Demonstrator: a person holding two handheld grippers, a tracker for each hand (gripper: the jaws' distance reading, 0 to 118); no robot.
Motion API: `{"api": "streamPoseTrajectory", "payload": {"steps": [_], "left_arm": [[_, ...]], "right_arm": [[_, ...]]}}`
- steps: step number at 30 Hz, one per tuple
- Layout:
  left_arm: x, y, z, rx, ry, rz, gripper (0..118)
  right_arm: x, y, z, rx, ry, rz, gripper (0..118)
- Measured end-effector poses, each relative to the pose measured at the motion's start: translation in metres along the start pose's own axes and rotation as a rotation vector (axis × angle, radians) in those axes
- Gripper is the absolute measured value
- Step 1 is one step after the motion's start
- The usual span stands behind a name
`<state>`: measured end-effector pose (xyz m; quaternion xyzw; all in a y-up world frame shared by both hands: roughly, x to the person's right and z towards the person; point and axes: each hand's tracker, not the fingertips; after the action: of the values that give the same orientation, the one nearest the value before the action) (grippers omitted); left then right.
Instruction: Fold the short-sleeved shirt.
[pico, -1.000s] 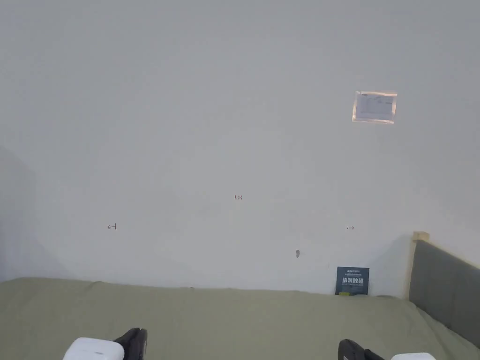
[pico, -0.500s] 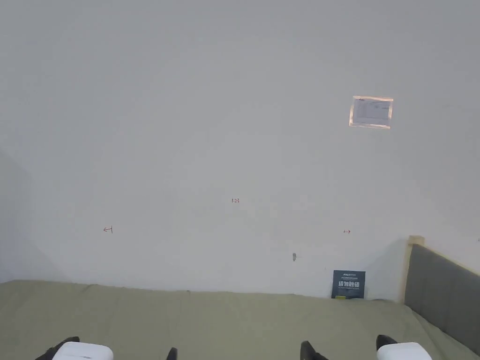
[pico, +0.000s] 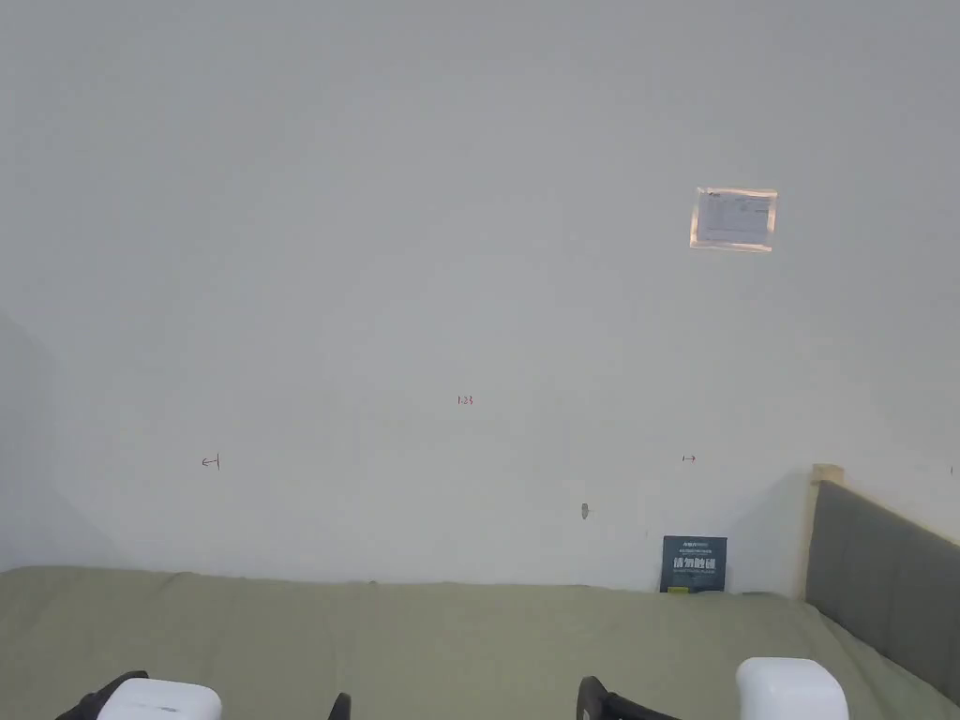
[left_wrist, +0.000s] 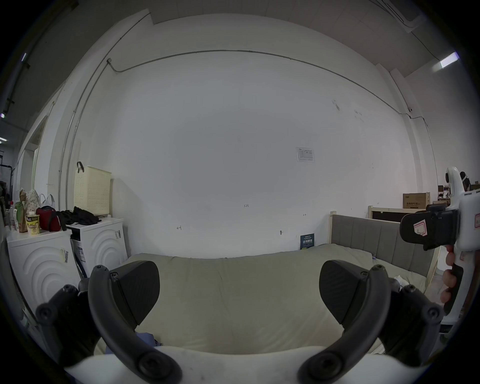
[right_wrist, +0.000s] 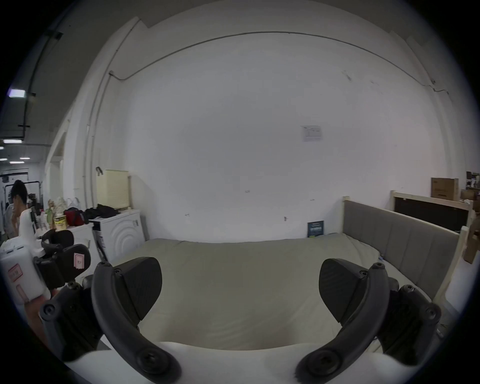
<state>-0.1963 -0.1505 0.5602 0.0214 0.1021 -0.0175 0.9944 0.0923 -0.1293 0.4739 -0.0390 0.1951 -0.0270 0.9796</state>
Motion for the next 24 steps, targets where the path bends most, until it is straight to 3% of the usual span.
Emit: {"api": "streamPoseTrajectory", "payload": {"steps": [6, 10, 18, 21, 24], "left_arm": [[0.0, -0.001, -0.001, -0.002, 0.007, 0.012, 118], [0.001, -0.002, -0.001, -0.004, 0.006, 0.013, 118], [0.004, -0.003, 0.0, -0.005, 0.006, 0.006, 118], [0.004, -0.003, -0.001, -0.005, 0.006, 0.007, 118], [0.006, -0.002, -0.001, 0.003, 0.005, 0.007, 118]], "right_arm": [[-0.016, 0.016, 0.004, -0.036, -0.068, -0.028, 118], [-0.015, 0.015, 0.005, 0.002, -0.03, -0.02, 118], [-0.001, 0.013, 0.0, 0.0, -0.049, -0.061, 118], [0.003, 0.006, -0.004, 0.015, -0.055, -0.023, 118], [0.002, -0.003, -0.009, 0.012, -0.107, 0.072, 118]]}}
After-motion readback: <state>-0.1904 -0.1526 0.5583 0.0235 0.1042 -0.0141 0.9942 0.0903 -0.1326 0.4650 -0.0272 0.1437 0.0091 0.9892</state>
